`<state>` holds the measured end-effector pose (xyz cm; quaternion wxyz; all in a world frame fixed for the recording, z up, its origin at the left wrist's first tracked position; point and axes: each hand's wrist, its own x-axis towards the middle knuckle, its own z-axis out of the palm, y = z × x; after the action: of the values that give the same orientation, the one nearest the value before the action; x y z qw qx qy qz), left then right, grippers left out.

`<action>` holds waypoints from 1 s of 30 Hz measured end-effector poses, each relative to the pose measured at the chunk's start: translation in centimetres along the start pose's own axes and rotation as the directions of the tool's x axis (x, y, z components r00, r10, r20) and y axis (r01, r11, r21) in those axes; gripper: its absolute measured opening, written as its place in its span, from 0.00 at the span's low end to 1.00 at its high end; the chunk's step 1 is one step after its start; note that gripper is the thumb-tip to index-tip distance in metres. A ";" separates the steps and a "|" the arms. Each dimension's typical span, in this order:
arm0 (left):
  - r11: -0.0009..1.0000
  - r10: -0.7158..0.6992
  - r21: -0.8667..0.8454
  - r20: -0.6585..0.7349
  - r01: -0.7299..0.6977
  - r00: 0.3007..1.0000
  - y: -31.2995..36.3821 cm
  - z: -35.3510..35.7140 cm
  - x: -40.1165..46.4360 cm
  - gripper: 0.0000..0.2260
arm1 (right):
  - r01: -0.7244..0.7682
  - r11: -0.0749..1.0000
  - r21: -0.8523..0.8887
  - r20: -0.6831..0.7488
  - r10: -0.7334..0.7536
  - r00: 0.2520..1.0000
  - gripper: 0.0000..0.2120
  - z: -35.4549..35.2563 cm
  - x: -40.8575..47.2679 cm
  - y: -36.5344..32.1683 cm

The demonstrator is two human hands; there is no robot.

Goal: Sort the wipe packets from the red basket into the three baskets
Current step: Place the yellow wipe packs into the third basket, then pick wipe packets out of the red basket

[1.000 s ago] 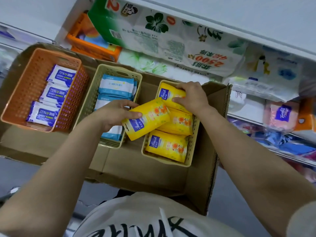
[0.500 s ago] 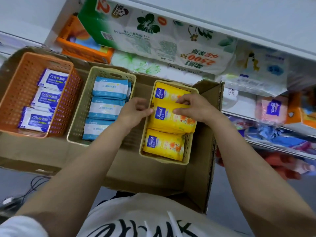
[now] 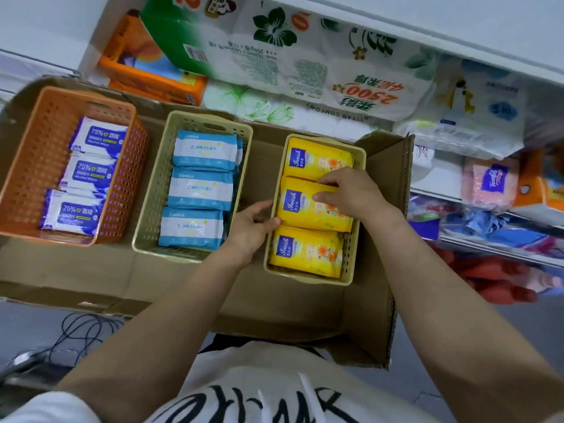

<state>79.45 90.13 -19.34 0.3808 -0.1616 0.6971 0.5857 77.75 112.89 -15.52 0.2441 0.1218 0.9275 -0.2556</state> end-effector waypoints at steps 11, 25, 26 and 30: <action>1.000 0.012 0.026 0.036 -0.013 0.999 -0.5 -0.2 0.8 0.21 | -0.110 0.993 0.032 -0.283 0.115 0.952 0.26 3.8 -2.4 -1.2; 0.994 0.062 0.097 -0.215 -0.041 0.975 0.2 -0.4 -3.2 0.18 | -0.003 0.978 -0.210 -0.113 -0.022 0.993 0.27 1.4 -3.9 -2.7; 0.991 0.081 0.119 -0.230 -0.055 0.970 0.3 -1.1 -4.5 0.18 | 0.030 0.974 -0.225 -0.087 -0.051 0.995 0.27 0.6 -4.5 -3.3; 0.941 0.230 0.308 -0.274 -0.142 0.934 1.5 -5.8 -11.4 0.18 | 0.192 0.930 -0.312 -0.090 -0.230 0.969 0.23 -2.5 -8.2 -7.5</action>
<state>83.97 82.58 -9.91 0.2297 -0.1267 0.8364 0.4813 81.16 107.12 -6.34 0.1721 -0.0014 0.9767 -0.1278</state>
